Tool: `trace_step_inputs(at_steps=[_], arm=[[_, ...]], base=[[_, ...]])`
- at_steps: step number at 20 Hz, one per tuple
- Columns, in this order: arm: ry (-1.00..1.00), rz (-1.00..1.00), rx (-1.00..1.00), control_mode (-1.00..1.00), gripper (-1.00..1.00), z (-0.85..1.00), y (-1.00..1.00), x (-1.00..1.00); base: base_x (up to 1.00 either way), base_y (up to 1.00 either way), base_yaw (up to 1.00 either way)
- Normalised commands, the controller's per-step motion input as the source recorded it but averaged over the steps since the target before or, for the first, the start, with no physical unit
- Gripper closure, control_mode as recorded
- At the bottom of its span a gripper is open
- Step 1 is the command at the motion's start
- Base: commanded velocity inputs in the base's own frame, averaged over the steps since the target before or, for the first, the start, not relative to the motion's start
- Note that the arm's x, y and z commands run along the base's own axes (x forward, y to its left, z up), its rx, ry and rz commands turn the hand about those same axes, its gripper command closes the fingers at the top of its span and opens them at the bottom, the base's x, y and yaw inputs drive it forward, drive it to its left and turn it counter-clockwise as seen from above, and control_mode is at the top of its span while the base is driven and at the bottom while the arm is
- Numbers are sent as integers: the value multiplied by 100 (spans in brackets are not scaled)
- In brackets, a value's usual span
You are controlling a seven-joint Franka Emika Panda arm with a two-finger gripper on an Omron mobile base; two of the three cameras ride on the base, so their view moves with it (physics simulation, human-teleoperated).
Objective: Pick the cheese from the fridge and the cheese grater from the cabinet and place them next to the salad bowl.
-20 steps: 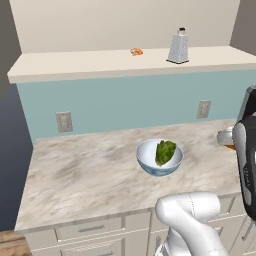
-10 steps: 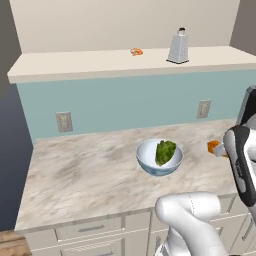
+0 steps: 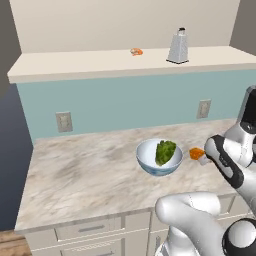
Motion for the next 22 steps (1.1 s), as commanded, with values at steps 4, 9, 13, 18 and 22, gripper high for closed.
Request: trace_step_inputs(at_steps=[4,9,13,18,22], arm=[[-3,21,0,-100,100,-16,-4,32],[3,16,0,-100,100,-23,0,20],[10,9,0,-100,100,-37,0,26],[5,8,0,-100,100,-23,0,30],[0,8,0,-100,100,-20,0,29]], base=[[0,0,0],[0,0,0],[0,0,0],[0,0,0],[0,0,0]])
